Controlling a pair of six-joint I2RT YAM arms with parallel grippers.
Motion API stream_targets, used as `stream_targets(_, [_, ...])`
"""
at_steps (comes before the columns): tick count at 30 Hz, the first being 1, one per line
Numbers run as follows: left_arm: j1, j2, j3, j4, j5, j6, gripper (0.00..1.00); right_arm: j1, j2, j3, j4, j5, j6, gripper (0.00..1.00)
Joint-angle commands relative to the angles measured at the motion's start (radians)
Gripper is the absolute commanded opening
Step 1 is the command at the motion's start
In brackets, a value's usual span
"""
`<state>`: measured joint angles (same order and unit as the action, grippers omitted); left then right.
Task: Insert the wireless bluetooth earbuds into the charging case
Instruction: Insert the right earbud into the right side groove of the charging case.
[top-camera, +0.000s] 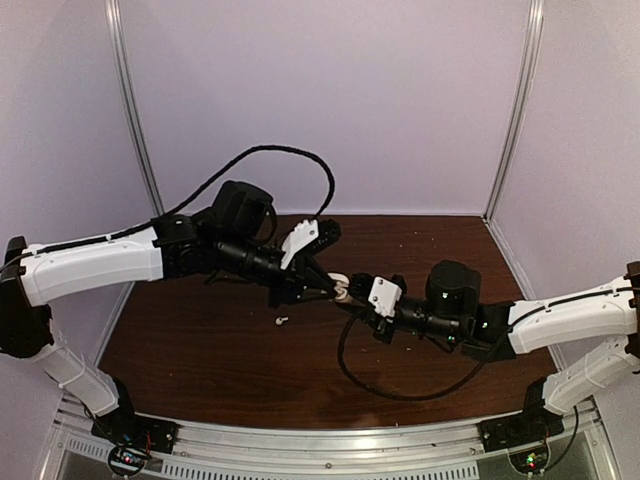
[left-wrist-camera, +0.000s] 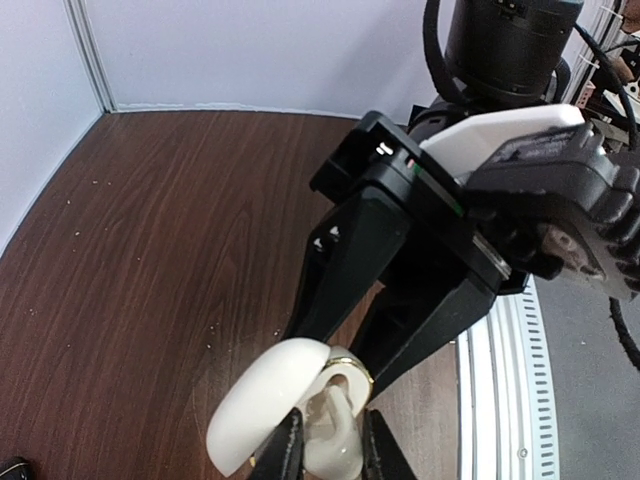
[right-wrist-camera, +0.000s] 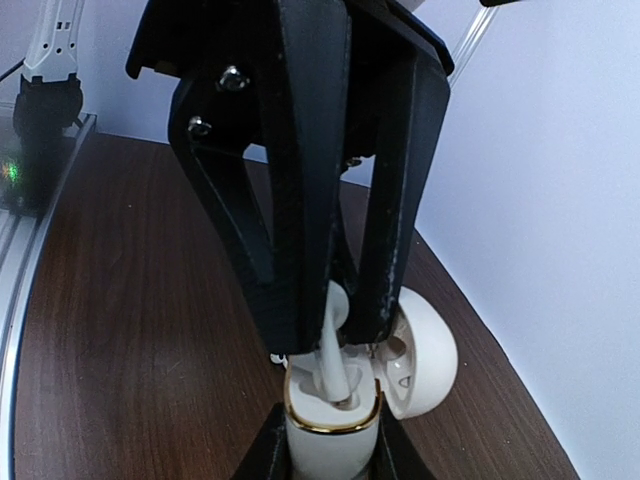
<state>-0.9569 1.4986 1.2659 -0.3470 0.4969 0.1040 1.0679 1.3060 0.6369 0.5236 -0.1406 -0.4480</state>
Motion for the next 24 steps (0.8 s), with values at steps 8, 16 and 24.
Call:
stream_targets(8, [-0.006,0.044,0.069,-0.009,-0.016,-0.024,0.08,0.027,0.019,-0.001,0.080,0.052,-0.016,0.00])
stream_targets(16, [-0.008,0.078,0.095,-0.038,-0.033,-0.060,0.08,0.046,0.052,0.012,0.084,0.118,-0.023,0.00])
stream_targets(24, [-0.020,0.129,0.127,-0.083,-0.054,-0.096,0.11,0.050,0.086,-0.023,0.199,0.124,0.005,0.00])
